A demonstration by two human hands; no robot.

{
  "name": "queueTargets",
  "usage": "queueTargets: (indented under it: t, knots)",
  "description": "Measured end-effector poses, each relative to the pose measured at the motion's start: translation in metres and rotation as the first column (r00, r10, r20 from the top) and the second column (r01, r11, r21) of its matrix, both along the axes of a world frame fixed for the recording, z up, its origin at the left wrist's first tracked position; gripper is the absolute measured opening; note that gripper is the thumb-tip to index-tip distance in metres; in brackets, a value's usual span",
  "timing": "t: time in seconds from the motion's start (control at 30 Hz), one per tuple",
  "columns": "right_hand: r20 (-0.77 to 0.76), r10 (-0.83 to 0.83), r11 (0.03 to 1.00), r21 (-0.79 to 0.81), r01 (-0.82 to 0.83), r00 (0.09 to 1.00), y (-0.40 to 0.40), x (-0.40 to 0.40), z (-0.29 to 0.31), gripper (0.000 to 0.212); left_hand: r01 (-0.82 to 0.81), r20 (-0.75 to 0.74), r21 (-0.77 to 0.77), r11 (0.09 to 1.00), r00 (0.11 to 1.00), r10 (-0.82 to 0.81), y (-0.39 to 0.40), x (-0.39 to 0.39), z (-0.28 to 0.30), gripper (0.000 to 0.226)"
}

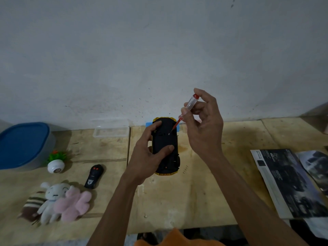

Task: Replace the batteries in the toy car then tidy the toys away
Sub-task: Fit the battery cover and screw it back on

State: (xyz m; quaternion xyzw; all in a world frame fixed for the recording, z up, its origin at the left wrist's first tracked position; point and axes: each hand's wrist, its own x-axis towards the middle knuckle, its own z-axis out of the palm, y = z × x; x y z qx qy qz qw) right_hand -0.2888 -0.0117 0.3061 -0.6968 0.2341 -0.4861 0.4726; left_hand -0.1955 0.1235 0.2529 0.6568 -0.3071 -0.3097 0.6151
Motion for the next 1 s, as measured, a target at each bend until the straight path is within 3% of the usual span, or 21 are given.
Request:
queueTargets:
  t: [0.6,1.0]
  knots:
    - [0.013,0.033,0.999,0.026,-0.033,0.999,0.0000,0.0000,0.0024,0.044,-0.004,-0.016,0.004,1.000,1.000,0.004,-0.0056,0.0020,-0.0007,0.070]
    - [-0.075,0.114,0.979,-0.160,-0.124,0.991,-0.0015,-0.0005,0.0091,0.040,-0.018,-0.041,0.021,1.000,0.999,0.018,-0.0058,-0.0002,-0.0014,0.068]
